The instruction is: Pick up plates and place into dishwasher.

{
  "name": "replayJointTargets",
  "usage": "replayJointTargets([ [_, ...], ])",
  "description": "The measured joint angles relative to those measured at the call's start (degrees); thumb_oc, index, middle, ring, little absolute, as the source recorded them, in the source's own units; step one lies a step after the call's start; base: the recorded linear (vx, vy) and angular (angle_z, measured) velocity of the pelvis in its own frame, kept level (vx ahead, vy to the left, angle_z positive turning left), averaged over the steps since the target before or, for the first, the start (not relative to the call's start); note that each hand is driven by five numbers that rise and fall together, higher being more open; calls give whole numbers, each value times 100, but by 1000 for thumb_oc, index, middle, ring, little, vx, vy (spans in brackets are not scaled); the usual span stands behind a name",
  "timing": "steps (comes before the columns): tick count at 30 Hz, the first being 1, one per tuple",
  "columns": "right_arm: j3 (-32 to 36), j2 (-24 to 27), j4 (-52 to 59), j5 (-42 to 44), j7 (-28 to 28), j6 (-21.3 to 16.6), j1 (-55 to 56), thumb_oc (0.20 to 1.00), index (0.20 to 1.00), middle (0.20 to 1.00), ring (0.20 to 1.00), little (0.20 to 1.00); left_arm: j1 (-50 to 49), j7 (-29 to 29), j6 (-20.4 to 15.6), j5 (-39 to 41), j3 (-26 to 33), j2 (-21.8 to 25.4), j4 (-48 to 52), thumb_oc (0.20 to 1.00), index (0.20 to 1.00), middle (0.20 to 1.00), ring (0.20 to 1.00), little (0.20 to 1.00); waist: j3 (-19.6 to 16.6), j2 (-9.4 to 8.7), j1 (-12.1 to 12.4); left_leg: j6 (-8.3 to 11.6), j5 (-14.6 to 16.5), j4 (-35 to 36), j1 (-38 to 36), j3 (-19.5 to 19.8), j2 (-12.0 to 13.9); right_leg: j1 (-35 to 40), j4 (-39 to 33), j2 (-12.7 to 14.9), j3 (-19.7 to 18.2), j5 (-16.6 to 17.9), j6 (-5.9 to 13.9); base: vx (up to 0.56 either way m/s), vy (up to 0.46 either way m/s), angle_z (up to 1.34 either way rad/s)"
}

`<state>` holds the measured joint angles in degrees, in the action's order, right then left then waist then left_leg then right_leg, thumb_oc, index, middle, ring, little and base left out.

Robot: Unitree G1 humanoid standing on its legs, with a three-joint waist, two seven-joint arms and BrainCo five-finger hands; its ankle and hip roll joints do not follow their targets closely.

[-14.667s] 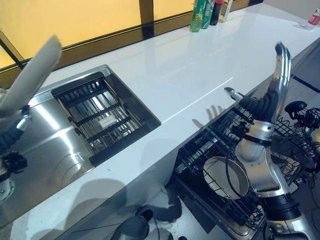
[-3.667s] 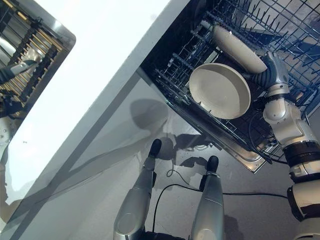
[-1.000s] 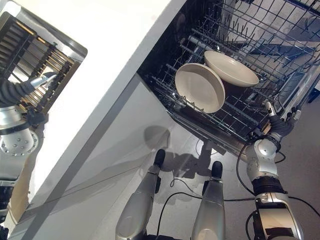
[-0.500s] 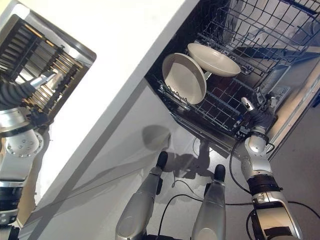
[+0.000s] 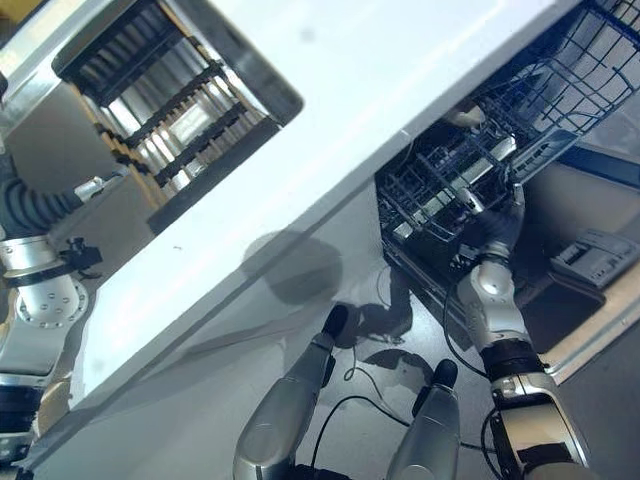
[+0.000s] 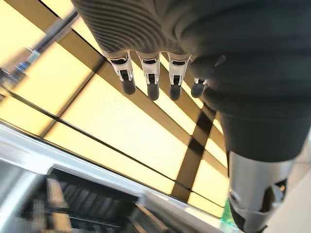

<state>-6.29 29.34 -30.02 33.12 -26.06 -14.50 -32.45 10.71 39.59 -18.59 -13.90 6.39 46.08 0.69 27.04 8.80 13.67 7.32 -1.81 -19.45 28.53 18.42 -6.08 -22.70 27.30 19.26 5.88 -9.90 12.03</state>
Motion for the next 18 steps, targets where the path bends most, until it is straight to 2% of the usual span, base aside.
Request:
replayJointTargets([
  [6, 199, 44, -67, 0, -215, 100, -229, 1000, 1000, 1000, 1000, 1000, -301, -137, -232, 237, 172, 40, -51, 1000, 1000, 1000, 1000, 1000, 7, -11, 160, -113, 79, -278, 169, 48, -260, 121, 42, 224, 186, -56, 91, 26, 3, 23],
  [8, 248, 85, -86, 0, -255, 104, -234, 1000, 1000, 1000, 1000, 1000, -451, -195, -333, 259, 172, 181, -56, 1000, 1000, 1000, 1000, 1000, 7, -11, 177, -153, 100, -378, 227, 47, -327, 169, 39, 276, 272, -66, 108, 2, -22, 19],
  [12, 388, 131, -165, 0, -328, 102, -261, 1000, 1000, 1000, 1000, 1000, -533, -254, -474, 472, 199, 262, -62, 1000, 1000, 1000, 1000, 1000, 6, -10, 288, -193, 178, -555, 337, 52, -391, 179, 37, 319, 322, -71, 115, -17, -10, 7],
  [18, 394, 220, -260, 0, -376, 102, -339, 1000, 1000, 1000, 1000, 1000, -650, -354, -579, 620, 204, 358, -58, 1000, 1000, 1000, 1000, 1000, 5, -8, 291, -216, 255, -627, 422, 74, -474, 199, -31, 389, 391, -70, 118, -60, -57, 5],
])
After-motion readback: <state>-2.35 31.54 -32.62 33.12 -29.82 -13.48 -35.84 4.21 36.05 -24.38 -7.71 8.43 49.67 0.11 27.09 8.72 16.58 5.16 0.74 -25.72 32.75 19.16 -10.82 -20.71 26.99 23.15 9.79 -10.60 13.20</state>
